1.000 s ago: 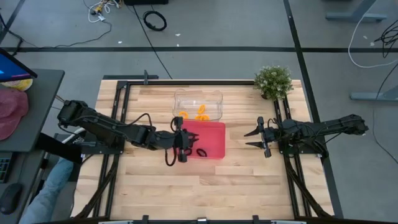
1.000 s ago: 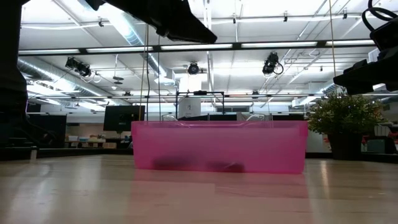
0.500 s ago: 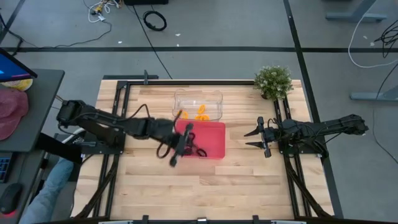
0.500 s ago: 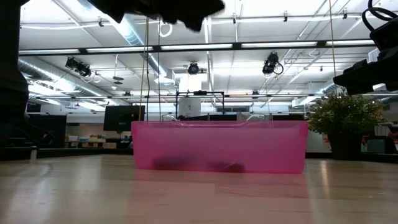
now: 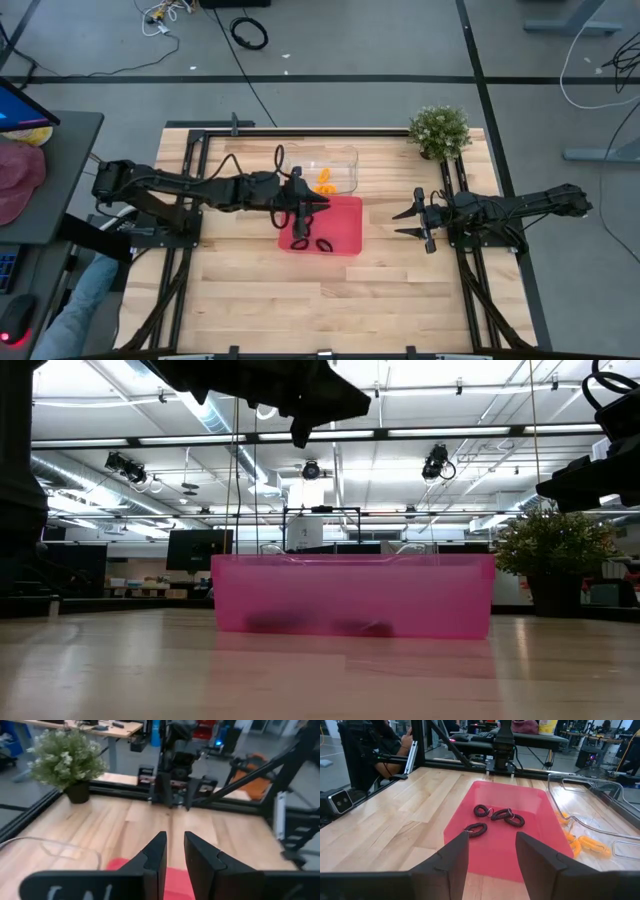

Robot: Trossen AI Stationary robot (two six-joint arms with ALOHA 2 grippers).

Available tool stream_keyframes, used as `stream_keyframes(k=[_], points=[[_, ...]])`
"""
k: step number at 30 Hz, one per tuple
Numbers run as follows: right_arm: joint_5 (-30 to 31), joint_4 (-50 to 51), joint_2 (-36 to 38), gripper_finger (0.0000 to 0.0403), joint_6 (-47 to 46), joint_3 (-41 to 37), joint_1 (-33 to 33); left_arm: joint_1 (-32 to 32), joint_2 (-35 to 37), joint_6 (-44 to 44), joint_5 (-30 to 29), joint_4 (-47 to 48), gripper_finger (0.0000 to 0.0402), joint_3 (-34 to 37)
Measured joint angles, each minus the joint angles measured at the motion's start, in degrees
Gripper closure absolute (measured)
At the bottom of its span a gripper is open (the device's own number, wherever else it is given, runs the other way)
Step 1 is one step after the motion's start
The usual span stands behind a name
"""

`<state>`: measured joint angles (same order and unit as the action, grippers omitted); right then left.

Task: Sort spring keychains
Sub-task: Return to Home Position

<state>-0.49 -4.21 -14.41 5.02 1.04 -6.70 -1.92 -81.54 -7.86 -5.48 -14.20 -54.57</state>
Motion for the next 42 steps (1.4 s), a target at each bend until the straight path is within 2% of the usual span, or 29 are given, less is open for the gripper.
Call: stream_keyframes(k=[5, 7, 12, 15, 19, 24, 28, 30, 36, 42], points=[[0.01, 0.00, 0.00, 0.0237, 0.00, 0.01, 0.01, -0.19, 0.04, -4.86, 0.82, -0.84, 0.0333, -0.02], [0.02, 0.00, 0.00, 0.0237, 0.00, 0.00, 0.00, -0.23, -0.01, -4.01, 0.75, -2.45, 0.0333, -0.03], [0.00, -0.03, 0.01, 0.0237, 0.00, 0.00, 0.02, -1.98, -1.27, 5.78, 0.42, -8.26, 0.0333, -0.05], [0.00, 0.00, 0.02, 0.0237, 0.01, 0.00, 0.00, -2.47, -1.29, 11.83, 4.26, -14.77, 0.0333, 1.72], [0.01, -0.02, 0.02, 0.0237, 0.01, 0.00, 0.01, -0.57, -0.84, 11.10, 8.69, -28.21, 0.0333, 10.97], [0.02, 0.00, 0.02, 0.0237, 0.00, 0.00, 0.00, 2.09, -0.29, 9.57, 14.00, -56.38, 0.0333, 28.38], [0.02, 0.00, 0.00, 0.0237, 0.00, 0.00, 0.00, 2.45, 0.06, 8.53, 14.12, -72.22, 0.0333, 38.90], [0.01, 0.00, 0.02, 0.0237, 0.00, 0.00, 0.00, 2.45, -0.01, 8.87, 13.67, -75.58, 0.0333, 42.31], [0.00, 0.09, 0.00, 0.0237, 0.00, 0.00, 0.02, 3.33, 3.22, 8.54, 12.91, -75.83, 0.0333, 45.86], [0.13, 0.07, 0.00, 0.0237, 0.01, 0.00, 0.00, 4.44, 11.32, 8.49, 14.60, -75.90, 0.0333, 52.41]])
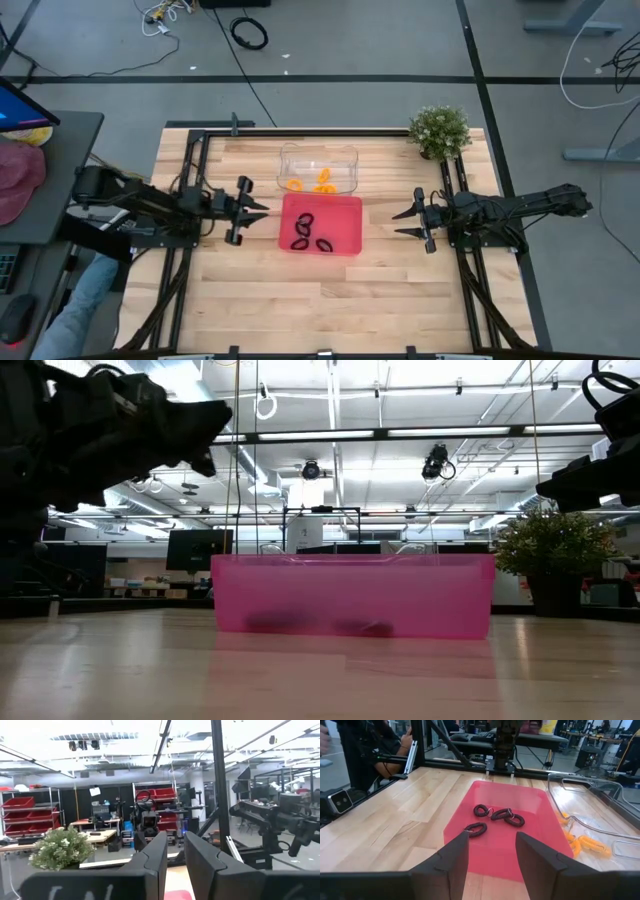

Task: Sort spring keychains
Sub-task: Return to Home Position

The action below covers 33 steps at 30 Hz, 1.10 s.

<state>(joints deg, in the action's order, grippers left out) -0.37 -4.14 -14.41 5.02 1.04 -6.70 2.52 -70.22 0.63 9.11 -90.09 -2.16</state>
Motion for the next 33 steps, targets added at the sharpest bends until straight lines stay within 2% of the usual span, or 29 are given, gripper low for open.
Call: stream_keyframes(k=[3, 7, 9, 14, 19, 26, 33], points=[[-0.15, -0.07, 0.00, 0.0237, 0.00, 0.00, 0.02, -0.06, 3.87, 0.38, 0.58, 0.70, 0.0333, 1.71], [-0.15, -0.08, 0.01, 0.0237, 0.02, 0.00, 0.00, 0.79, 7.11, 3.68, 6.92, 1.75, 0.0333, 1.73], [-0.14, -0.04, 0.02, 0.0237, 0.02, 0.00, 0.00, 1.53, 8.43, 2.68, 8.11, 1.10, 0.0333, 1.73], [-0.15, -0.02, 0.02, 0.0237, 0.02, 0.00, 0.00, 5.59, 13.00, -1.47, 6.05, 0.74, 0.0333, 1.73], [-0.13, -0.06, 0.00, 0.0237, 0.02, 0.00, 0.00, 8.97, 17.38, -7.74, 0.04, 0.67, 0.0333, 1.73], [-0.13, -0.04, 0.00, 0.0237, 0.00, 0.00, 0.00, 8.59, 24.42, -6.25, -3.17, 0.06, 0.0333, 1.73], [-0.13, -0.04, 0.00, 0.0237, 0.02, 0.00, 0.00, 6.19, 33.97, -3.87, -11.73, 0.12, 0.0333, 1.75]])
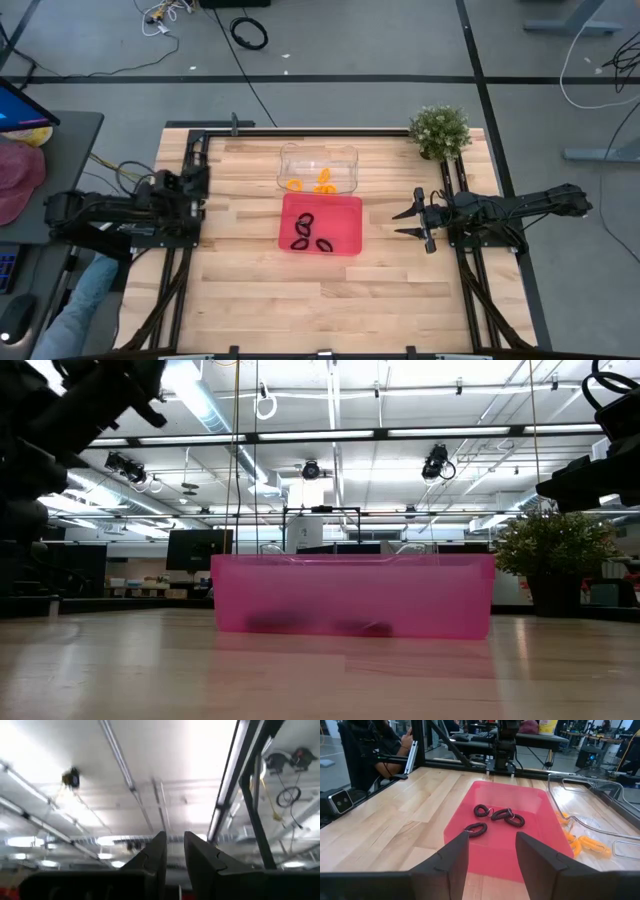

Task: Sort spring keychains
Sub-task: Return to Home Position

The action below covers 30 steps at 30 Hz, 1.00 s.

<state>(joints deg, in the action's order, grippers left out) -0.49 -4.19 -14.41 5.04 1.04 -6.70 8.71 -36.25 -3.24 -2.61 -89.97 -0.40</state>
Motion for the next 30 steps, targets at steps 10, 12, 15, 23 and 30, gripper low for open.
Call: stream_keyframes(k=[10, 12, 15, 23, 30], points=[[0.00, 0.00, 0.00, 0.0237, 0.00, 0.00, 0.00, -0.33, 16.55, 2.22, 2.45, -0.05, 0.0333, 0.02], [0.00, 0.00, 0.00, 0.0237, -0.02, 0.00, 0.02, -0.33, 19.44, 2.42, 2.45, -0.05, 0.0333, 0.02], [0.00, 0.00, 0.01, 0.0237, 0.00, 0.00, 0.00, -0.32, 23.50, 3.28, 2.80, -0.06, 0.0333, 0.02], [0.00, 0.00, 0.00, 0.0237, -0.02, 0.00, 0.00, -0.32, 32.45, 5.29, 6.45, -0.03, 0.0333, 0.04], [0.00, -0.02, 0.01, 0.0237, -0.01, 0.00, 0.01, -0.32, 36.04, 5.47, 7.40, 0.09, 0.0333, 0.04]])
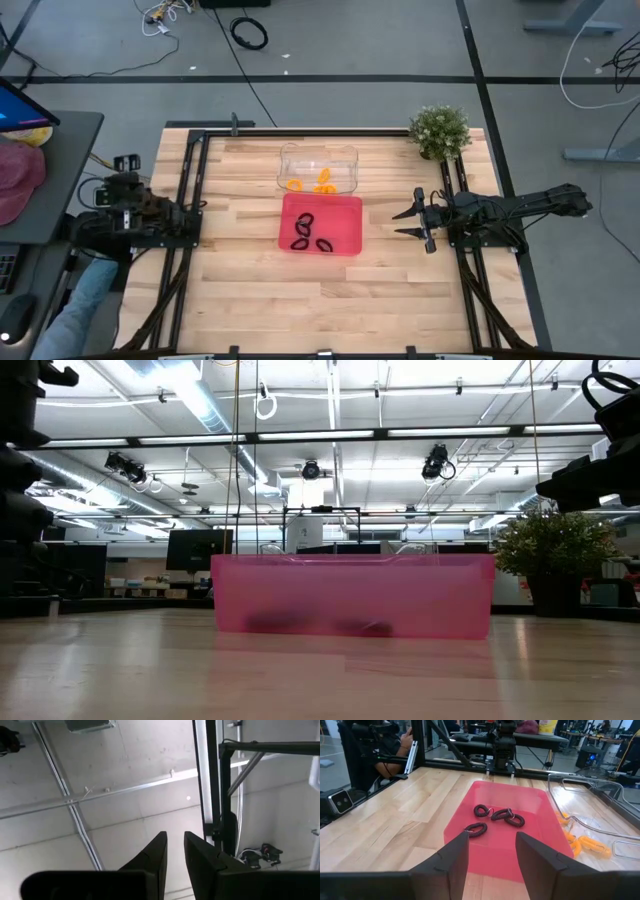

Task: Sort spring keychains
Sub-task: Return to Home Position

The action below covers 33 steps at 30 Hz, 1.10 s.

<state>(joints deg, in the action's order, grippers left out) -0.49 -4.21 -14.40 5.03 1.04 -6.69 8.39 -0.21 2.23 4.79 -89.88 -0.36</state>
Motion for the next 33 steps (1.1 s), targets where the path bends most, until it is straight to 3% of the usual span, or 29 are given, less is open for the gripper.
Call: stream_keyframes(k=[7, 13, 33], points=[[0.02, 0.00, 0.01, 0.0237, 0.00, 0.00, 0.01, 0.01, -0.04, 0.85, -2.92, 0.61, 0.0333, 0.00], [0.01, 0.00, 0.00, 0.0237, 0.01, 0.00, 0.01, 0.01, -0.04, 1.16, -5.37, 8.79, 0.0333, 0.00], [0.02, 0.00, 0.00, 0.0237, -0.01, 0.00, 0.00, 0.01, -0.07, 0.40, -7.93, 54.26, 0.0333, 0.00]])
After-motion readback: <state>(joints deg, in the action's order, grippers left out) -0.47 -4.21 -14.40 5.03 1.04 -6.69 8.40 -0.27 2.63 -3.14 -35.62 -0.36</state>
